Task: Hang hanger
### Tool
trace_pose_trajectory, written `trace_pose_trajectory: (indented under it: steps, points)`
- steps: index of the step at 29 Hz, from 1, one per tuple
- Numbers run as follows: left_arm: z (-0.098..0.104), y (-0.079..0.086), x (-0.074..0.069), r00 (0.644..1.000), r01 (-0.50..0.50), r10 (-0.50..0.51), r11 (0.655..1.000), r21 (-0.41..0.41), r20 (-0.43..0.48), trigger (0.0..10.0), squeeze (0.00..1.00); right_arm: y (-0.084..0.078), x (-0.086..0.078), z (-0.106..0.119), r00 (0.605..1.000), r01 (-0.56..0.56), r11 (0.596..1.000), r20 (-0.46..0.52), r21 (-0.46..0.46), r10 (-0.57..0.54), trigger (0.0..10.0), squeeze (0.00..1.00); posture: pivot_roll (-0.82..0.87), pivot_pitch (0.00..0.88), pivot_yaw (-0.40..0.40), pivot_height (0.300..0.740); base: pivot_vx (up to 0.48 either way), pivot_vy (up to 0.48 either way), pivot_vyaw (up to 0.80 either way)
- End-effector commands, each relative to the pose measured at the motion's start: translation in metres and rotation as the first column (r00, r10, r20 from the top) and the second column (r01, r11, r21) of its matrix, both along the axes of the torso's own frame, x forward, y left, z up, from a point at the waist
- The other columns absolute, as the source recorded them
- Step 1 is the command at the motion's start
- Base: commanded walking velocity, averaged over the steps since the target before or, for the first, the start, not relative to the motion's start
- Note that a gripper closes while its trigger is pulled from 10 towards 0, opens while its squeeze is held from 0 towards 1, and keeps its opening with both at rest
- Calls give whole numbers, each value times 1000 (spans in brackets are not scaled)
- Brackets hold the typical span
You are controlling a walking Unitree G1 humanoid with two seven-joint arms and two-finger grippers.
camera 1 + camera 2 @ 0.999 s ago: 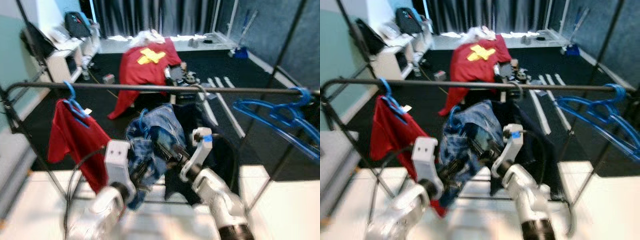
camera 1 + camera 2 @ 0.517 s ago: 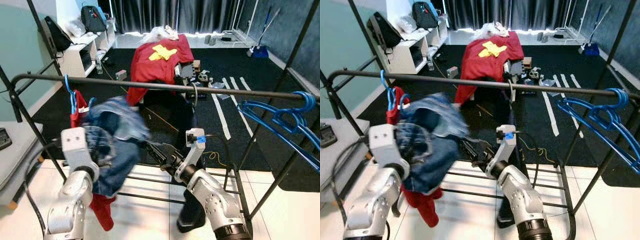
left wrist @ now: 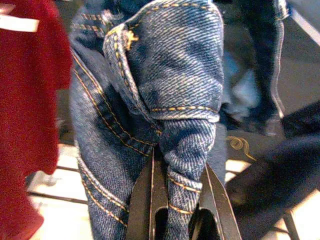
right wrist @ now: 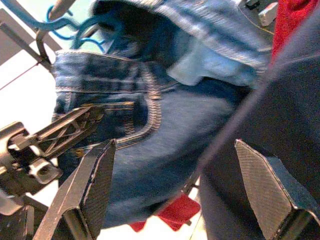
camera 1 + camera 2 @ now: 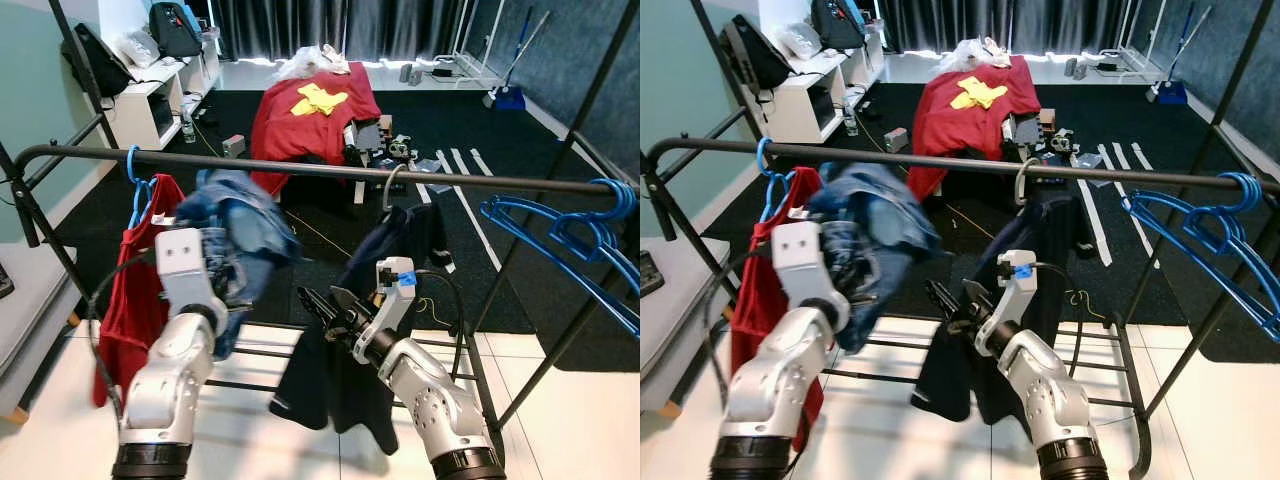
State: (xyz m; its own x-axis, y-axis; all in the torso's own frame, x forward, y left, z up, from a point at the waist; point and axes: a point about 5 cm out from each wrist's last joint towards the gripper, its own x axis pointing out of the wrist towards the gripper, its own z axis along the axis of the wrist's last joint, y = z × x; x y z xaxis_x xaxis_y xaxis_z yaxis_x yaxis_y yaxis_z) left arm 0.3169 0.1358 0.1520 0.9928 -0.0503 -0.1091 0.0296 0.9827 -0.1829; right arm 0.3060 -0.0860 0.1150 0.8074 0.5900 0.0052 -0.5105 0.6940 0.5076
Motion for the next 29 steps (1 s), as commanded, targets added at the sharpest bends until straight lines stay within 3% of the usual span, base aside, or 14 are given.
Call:
trace_pose_trajectory:
  steps: [1,2,7,8,10,11,13,14,16,17,19,21,29]
  points:
    - [9,-5,2,999,20,-19,1000,-14,50,10000,0,0,0,-2,1000,8,1000,-12,7,-8,10000,0,-91,6,1,740,0,0,0]
    - [6,-13,8,998,59,-59,998,-6,32,10000,0,1,0,-2,1000,10,1000,-13,7,-10,10000,0,-97,6,4,740,0,0,0]
    - [6,-13,15,998,65,-66,998,9,25,10000,0,2,0,-2,1000,12,1000,-13,6,-12,10000,0,-107,8,11,740,0,0,0]
    - [7,-8,24,999,40,-41,999,25,21,10000,0,3,0,-2,1000,13,1000,-12,5,-13,10000,0,-116,11,15,740,0,0,0]
    - [7,-8,24,999,40,-41,999,25,21,10000,0,3,0,-2,1000,13,1000,-12,5,-13,10000,0,-116,11,15,740,0,0,0]
    - [10,2,33,1000,-10,9,999,43,18,10000,0,4,-1,-2,1000,14,1000,-11,2,-14,10000,0,-119,13,19,740,0,0,0]
    - [10,2,33,1000,-10,9,999,43,18,10000,0,4,-1,-2,1000,14,1000,-11,2,-14,10000,0,-119,13,19,740,0,0,0]
    - [14,13,41,997,-71,70,996,56,19,10000,0,5,-2,-2,1000,14,1000,-11,0,-14,10000,0,-129,14,25,740,0,0,0]
    - [14,13,41,997,-71,70,996,56,19,10000,0,5,-2,-2,1000,14,1000,-11,0,-14,10000,0,-129,14,25,740,0,0,0]
    - [20,23,48,992,-122,120,991,58,31,10000,0,6,-3,-2,1000,14,1000,-10,-3,-14,10000,0,-134,14,32,740,0,0,0]
    - [20,23,48,992,-122,120,991,58,31,10000,0,6,-3,-2,1000,14,1000,-10,-3,-14,10000,0,-134,14,32,740,0,0,0]
    - [31,33,57,982,-181,178,982,51,59,10000,0,7,-5,-1,1000,17,1000,-11,1,-17,10000,0,-142,24,42,740,0,0,0]
    - [22,32,63,983,-183,183,981,67,13,10000,0,9,-8,-1,1000,23,1000,-14,6,-23,10000,0,-152,37,49,740,0,0,0]
